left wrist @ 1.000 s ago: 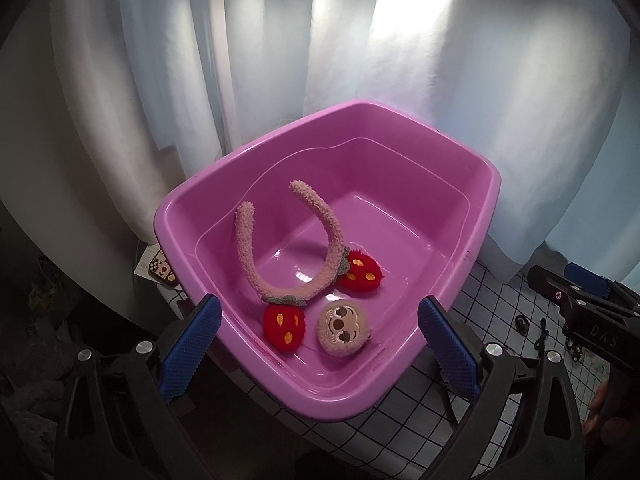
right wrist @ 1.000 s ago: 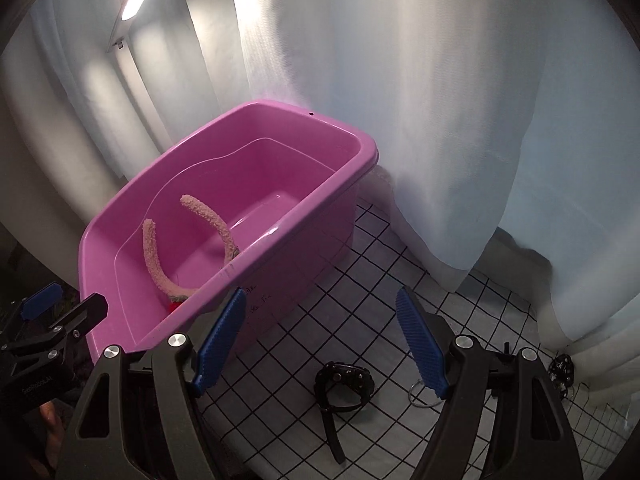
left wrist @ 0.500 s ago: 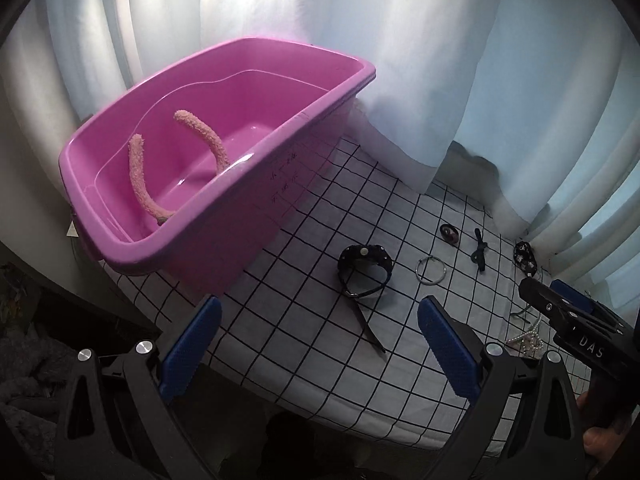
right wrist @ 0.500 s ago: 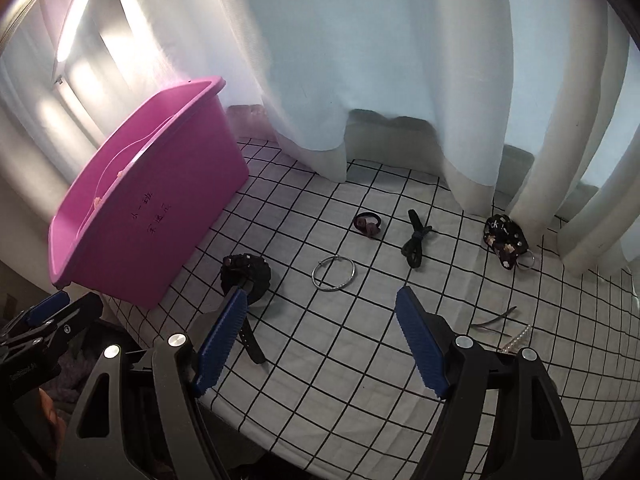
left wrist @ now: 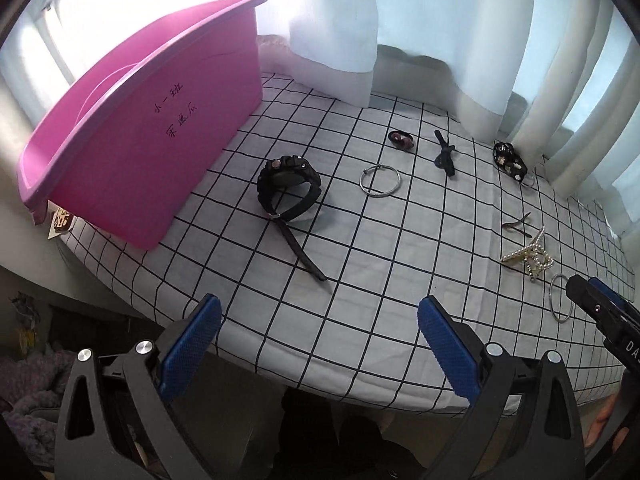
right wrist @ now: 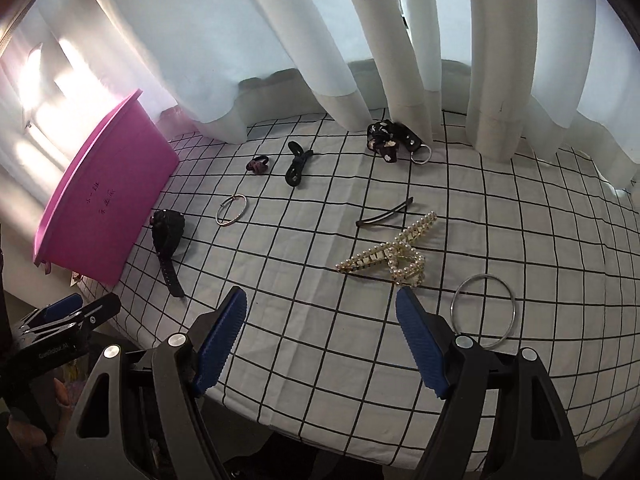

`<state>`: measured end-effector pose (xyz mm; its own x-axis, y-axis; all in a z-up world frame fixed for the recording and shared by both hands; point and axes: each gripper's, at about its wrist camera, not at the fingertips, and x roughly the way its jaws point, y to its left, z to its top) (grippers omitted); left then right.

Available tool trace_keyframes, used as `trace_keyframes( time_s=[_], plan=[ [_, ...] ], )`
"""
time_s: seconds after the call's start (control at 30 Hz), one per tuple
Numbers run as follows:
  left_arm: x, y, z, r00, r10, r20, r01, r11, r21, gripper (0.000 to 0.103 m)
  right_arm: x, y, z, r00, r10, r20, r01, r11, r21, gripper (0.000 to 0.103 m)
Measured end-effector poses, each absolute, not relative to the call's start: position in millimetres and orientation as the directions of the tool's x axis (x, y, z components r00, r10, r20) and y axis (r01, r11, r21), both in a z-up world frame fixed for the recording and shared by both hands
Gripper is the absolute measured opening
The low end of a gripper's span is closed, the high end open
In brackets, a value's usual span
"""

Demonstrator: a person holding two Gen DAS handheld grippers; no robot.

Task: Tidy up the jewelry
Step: 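Withdraw both grippers from the tub back over the table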

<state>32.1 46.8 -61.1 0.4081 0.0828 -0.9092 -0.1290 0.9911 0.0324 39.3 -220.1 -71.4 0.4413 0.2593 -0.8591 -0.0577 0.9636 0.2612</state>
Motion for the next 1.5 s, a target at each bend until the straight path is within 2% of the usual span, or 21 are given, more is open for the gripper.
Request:
trace_keyframes(
  time_s=[0.17, 0.37, 0.47, 0.73, 0.93, 1.0, 1.1, 1.33, 1.5],
  plan=[
    [23.8, 22.6, -76.9, 0.409, 0.094, -0.908, -0.126, 0.991, 0.046, 0.097, 20.8, -244.2, -91.1, 0.445, 0.24, -0.863, -0.064, 0.97, 0.236, 0.074],
    [12.4, 11.2, -98.5, 0.386, 0.121, -0.915, -0.173, 0.983, 0.057, 0.097, 6.5, -246.7, -117.2, 0.422, 0.177, -0.889, -0.157, 0.98, 0.12, 0.074],
    [9.8, 8.5, -105.3, 0.377, 0.155, -0.913, -0.186, 0.979, 0.089, 0.097, 4.3, -250.4, -128.1, 0.409, 0.181, -0.895, -0.151, 0.98, 0.129, 0.074],
    [2.7, 25.3, -118.1, 0.383, 0.194, -0.903, -0.197, 0.972, 0.125, 0.097, 6.3, -249.8, -130.8, 0.466, 0.131, -0.875, -0.151, 0.986, 0.067, 0.075],
    [3.6, 46.1, -126.3, 0.416, 0.214, -0.884, -0.2, 0.97, 0.14, 0.097, 7.3, -256.7, -129.7, 0.534, 0.217, -0.817, -0.12, 0.976, 0.181, 0.075],
    [4.8, 50.2, -127.6, 0.431, 0.221, -0.875, -0.19, 0.97, 0.152, 0.097, 4.9, -260.3, -128.5, 0.562, 0.206, -0.801, -0.084, 0.978, 0.193, 0.075],
    [12.2, 53.3, -130.8, 0.433, 0.202, -0.879, -0.16, 0.976, 0.145, 0.097, 4.8, -267.2, -131.5, 0.54, 0.169, -0.825, -0.023, 0.982, 0.186, 0.075],
    [24.4, 37.1, -135.3, 0.452, 0.109, -0.885, -0.089, 0.993, 0.077, 0.097, -1.5, -288.1, -129.5, 0.538, -0.031, -0.842, 0.087, 0.996, 0.019, 0.076],
    [33.5, 4.9, -139.4, 0.444, 0.059, -0.894, -0.028, 0.998, 0.053, 0.097, 6.3, -308.8, -141.2, 0.494, -0.021, -0.869, 0.098, 0.995, 0.032, 0.077]
  ],
)
